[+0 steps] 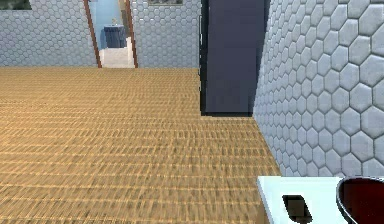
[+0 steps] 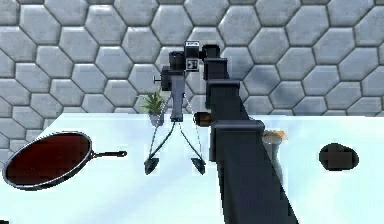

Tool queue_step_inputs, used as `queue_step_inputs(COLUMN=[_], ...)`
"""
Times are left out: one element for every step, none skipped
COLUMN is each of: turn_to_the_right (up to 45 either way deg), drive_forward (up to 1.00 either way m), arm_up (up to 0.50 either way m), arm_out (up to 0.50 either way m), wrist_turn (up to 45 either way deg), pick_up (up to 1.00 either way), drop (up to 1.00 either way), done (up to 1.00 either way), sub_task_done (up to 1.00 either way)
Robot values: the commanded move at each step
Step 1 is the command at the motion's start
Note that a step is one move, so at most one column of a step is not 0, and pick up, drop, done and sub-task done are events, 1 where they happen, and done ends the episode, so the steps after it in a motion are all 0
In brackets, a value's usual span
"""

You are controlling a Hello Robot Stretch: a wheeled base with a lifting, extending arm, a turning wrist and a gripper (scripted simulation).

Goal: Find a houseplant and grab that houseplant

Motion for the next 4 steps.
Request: queue_step_inputs(turn_to_the_right=[0.0, 0.0, 0.0, 0.0], drive_forward=[0.00, 0.00, 0.00, 0.00], arm_up=[0.00, 0.00, 0.00, 0.00], arm_out=[0.00, 0.00, 0.00, 0.00], wrist_turn=[45.0, 45.0, 45.0, 21.0], pick_up=[0.00, 0.00, 0.00, 0.00], drop=[0.00, 0.00, 0.00, 0.00], done=[0.00, 0.00, 0.00, 0.00], sub_task_done=[0.00, 0.00, 0.00, 0.00])
